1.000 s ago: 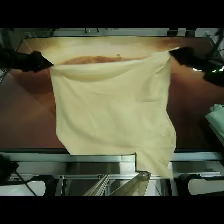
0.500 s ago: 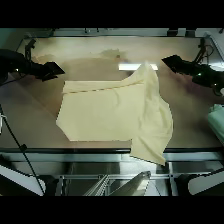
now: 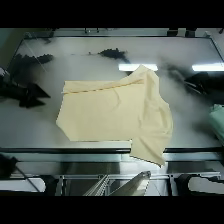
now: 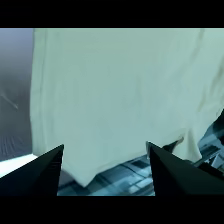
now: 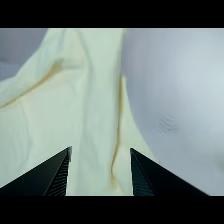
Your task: Fold the shirts.
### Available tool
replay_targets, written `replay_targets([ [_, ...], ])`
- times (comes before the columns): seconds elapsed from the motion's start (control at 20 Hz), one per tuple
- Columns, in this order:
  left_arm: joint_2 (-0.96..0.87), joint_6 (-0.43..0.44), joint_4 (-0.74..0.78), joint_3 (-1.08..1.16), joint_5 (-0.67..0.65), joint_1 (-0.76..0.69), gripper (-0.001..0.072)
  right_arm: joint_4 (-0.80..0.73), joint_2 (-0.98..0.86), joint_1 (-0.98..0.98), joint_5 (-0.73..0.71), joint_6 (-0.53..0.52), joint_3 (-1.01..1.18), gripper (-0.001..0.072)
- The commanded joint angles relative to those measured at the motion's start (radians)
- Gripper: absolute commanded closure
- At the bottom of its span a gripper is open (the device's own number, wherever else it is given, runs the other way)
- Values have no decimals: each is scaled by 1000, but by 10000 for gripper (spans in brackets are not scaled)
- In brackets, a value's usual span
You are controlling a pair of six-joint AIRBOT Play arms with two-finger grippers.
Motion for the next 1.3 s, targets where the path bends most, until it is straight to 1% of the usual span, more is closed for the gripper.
replay_targets([
  [0.0, 168, -45, 66, -375, -79, 68, 147, -32, 133, -37, 6, 45, -206, 284],
  [0.1, 225, -54, 68, -494, -117, 69, 148, -35, 188, -39, -34, 78, -290, 285],
  [0.3, 270, -74, 65, -603, -148, 27, 148, -42, 223, -37, -21, 78, -345, 284],
  [0.45, 245, -95, 65, -606, -192, -87, 149, -43, 237, -37, 27, 82, -352, 284],
  [0.55, 208, -120, 68, -605, -285, -180, 149, -88, 257, -39, 30, 106, -355, 283],
  [0.65, 163, -127, 69, -590, -367, -219, 150, -136, 278, -39, 34, 138, -355, 272],
  [0.75, 128, -138, 68, -558, -393, -220, 164, -200, 297, -39, 68, 201, -356, 255],
  [0.8, 114, -138, 67, -537, -408, -221, 311, -236, 303, -39, 86, 233, -360, 192],
  [0.85, 106, -138, 66, -518, -429, -221, 365, -288, 308, -39, 92, 266, -372, 191],
  [0.95, 103, -138, 65, -487, -452, -221, 367, -394, 314, -39, 87, 334, -407, 190],
  [1.0, 103, -137, 67, -471, -453, -221, 414, -422, 314, -39, 87, 355, -428, 187],
  [1.05, 104, -134, 68, -459, -454, -221, 573, -426, 314, -39, 86, 370, -453, 186],
  [1.1, 104, -130, 67, -446, -446, -221, 634, -415, 314, -39, 79, 373, -483, 186],
  [1.15, 104, -125, 67, -435, -430, -221, 635, -403, 314, -37, 65, 372, -517, 186],
  [1.25, 104, -111, 68, -417, -380, -221, 637, -346, 313, -37, 32, 332, -582, 186],
])
